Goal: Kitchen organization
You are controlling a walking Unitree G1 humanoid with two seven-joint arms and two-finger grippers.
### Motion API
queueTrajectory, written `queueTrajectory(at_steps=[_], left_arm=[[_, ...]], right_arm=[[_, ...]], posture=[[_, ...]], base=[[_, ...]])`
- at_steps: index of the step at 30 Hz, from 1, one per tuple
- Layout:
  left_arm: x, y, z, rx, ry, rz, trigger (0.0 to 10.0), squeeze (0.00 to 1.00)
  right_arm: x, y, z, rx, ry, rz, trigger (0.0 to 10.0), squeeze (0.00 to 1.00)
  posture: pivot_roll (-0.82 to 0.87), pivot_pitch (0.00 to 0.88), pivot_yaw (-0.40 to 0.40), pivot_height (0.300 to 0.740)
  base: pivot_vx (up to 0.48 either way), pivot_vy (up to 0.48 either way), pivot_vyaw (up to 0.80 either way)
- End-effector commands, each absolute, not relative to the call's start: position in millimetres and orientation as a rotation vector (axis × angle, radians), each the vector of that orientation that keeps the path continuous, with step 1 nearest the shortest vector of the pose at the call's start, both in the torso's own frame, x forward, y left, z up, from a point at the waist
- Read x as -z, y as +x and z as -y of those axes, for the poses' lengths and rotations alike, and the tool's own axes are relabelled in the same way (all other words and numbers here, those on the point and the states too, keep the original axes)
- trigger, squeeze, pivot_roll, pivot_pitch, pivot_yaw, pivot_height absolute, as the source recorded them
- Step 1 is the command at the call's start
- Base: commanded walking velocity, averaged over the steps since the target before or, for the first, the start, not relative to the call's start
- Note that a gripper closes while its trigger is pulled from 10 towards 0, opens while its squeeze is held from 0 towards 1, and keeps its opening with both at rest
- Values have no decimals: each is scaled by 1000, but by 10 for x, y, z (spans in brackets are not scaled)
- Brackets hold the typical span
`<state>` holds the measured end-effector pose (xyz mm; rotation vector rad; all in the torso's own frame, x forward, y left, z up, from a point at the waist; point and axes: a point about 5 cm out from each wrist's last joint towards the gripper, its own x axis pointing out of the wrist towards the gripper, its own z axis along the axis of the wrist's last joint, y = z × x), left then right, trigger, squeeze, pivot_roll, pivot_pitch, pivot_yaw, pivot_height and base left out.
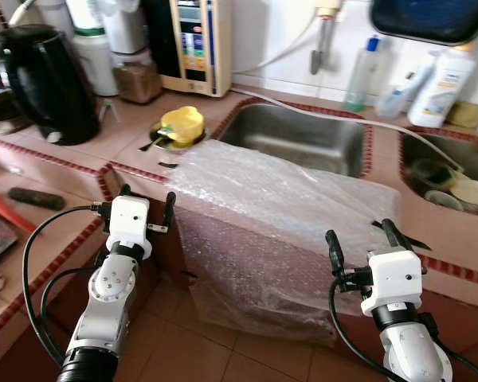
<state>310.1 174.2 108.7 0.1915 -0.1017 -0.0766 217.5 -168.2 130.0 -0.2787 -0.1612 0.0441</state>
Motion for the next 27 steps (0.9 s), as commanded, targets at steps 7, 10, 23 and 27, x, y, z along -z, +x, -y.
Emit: queueTrajectory(at_steps=[7,10,23,27], left_arm=[[-1106,3091,-1711,110,196,103,10000,0],[-1106,3089,-1712,113,198,102,10000,0],[-1144,3064,-1631,172,147,118,10000,0],[-1187,3052,-1603,193,133,137,10000,0]], right_arm=[[-1326,2160,1699,-21,-272,167,10000,0],[-1323,2157,1705,-12,-275,168,10000,0],[-1370,2148,1738,11,-310,190,10000,0],[-1416,2145,1771,34,-322,205,10000,0]], posture=[[71,0,14,740],[72,0,12,740],[67,0,7,740],[66,0,2,740]], base=[[0,0,291],[0,0,0],[0,0,0],[0,0,0]])
